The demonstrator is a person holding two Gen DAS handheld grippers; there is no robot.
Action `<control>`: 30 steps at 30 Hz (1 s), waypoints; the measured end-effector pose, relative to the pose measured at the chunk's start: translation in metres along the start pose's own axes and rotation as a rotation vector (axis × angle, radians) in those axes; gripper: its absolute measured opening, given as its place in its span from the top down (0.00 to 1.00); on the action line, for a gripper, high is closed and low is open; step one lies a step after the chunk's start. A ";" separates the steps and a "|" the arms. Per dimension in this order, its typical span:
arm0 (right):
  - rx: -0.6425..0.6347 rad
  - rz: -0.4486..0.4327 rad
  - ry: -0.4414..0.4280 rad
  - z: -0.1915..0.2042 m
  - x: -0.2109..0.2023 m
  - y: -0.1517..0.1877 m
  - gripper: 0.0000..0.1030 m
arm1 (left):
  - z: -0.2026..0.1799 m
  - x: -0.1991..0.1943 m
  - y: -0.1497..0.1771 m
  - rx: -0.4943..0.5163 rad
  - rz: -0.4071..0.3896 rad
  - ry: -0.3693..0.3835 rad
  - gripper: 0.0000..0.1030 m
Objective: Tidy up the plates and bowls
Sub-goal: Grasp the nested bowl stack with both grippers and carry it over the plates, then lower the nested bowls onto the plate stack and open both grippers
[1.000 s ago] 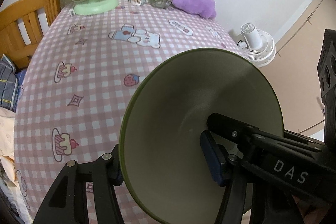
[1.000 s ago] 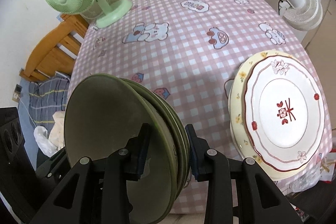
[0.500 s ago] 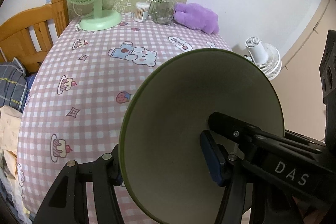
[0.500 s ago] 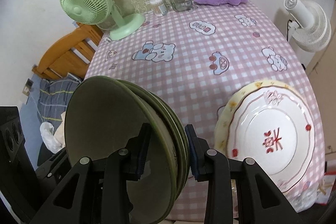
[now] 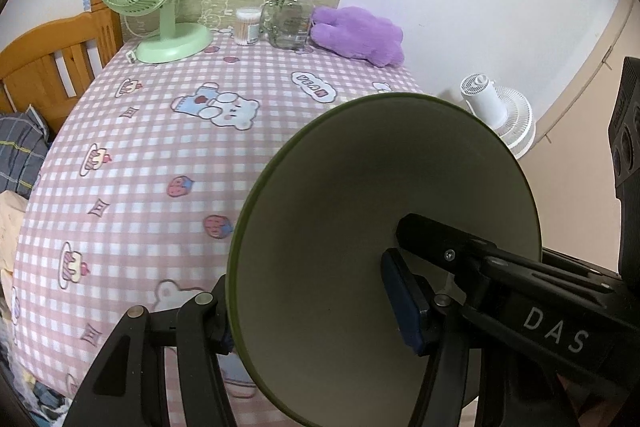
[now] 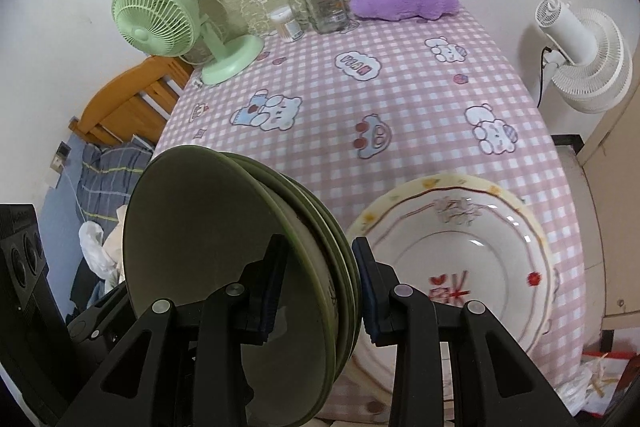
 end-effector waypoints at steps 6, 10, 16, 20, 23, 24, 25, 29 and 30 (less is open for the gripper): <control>-0.009 0.009 0.005 -0.032 -0.007 -0.002 0.65 | -0.029 0.013 0.000 -0.011 0.001 0.007 0.41; -0.008 0.015 0.010 -0.053 -0.010 -0.003 0.65 | -0.049 0.024 0.000 -0.018 0.011 0.011 0.41; -0.008 0.034 0.017 -0.083 -0.012 -0.006 0.65 | -0.071 0.039 -0.001 -0.033 0.022 0.017 0.41; -0.022 0.049 0.027 -0.097 -0.012 -0.007 0.65 | -0.082 0.050 0.001 -0.057 0.037 0.023 0.41; -0.024 0.072 0.030 -0.108 -0.009 -0.007 0.65 | -0.088 0.057 0.004 -0.071 0.053 0.022 0.42; -0.024 0.079 0.030 -0.110 -0.008 -0.007 0.65 | -0.089 0.058 0.005 -0.075 0.058 0.021 0.42; -0.025 0.086 0.030 -0.112 -0.007 -0.007 0.65 | -0.090 0.060 0.005 -0.080 0.062 0.020 0.42; -0.027 0.114 0.022 -0.118 0.000 -0.008 0.65 | -0.091 0.066 0.008 -0.093 0.084 0.003 0.42; -0.026 0.119 0.019 -0.119 0.001 -0.007 0.65 | -0.091 0.068 0.009 -0.095 0.095 -0.001 0.42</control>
Point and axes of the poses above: each gripper's, at about its wrist camera, not at the fingertips, and x roughly the way its jaws point, z to its left, y to its underside, the point moved 1 cm from there along x, roughly the way its jaws point, and after that the axes turned 12 degrees about z, right-handed, at the moved point
